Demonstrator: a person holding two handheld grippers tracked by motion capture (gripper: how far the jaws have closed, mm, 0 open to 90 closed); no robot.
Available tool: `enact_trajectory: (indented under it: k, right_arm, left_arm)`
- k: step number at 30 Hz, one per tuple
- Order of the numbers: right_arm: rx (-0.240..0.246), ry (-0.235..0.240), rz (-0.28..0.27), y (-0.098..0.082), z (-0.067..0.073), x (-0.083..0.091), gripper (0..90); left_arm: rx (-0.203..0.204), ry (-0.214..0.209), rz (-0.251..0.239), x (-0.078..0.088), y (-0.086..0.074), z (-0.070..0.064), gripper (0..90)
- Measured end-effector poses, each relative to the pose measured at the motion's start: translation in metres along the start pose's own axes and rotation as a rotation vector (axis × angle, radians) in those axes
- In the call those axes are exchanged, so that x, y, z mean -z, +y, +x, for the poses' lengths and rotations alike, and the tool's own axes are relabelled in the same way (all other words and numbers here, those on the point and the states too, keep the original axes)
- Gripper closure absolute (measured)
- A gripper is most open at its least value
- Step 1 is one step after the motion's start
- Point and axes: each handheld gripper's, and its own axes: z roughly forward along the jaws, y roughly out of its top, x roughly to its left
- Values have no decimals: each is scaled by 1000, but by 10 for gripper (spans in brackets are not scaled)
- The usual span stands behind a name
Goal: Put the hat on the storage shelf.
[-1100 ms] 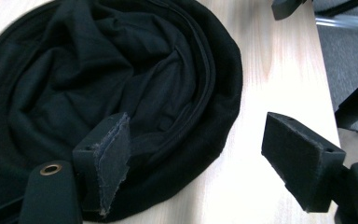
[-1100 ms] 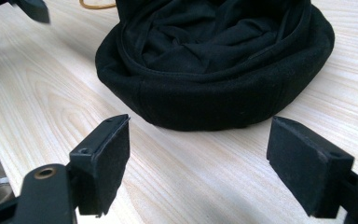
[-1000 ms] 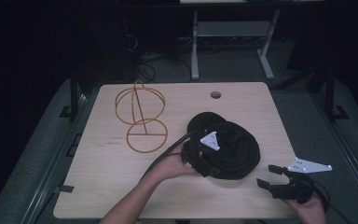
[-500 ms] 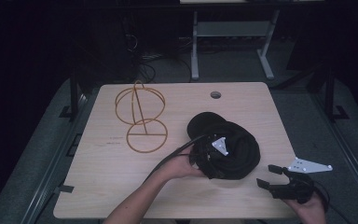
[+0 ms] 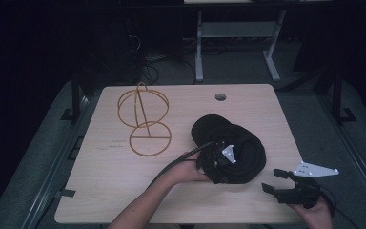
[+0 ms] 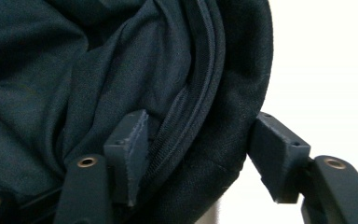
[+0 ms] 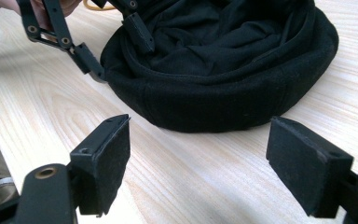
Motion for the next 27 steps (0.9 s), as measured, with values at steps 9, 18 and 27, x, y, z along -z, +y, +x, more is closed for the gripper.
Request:
enact_trajectory:
  k: [9, 18, 27]
  right_arm:
    - [1, 1, -1, 1, 0, 0, 216]
    - [5, -11, -6, 1, 0, 0, 217]
    - [-3, -20, -11, 1, -1, -1, 219]
  left_arm:
    - [-18, 20, 20, -5, 1, 0, 558]
    - [-38, 42, 43, -8, 4, -1, 672]
    - [-49, 31, 38, -7, 7, -2, 759]
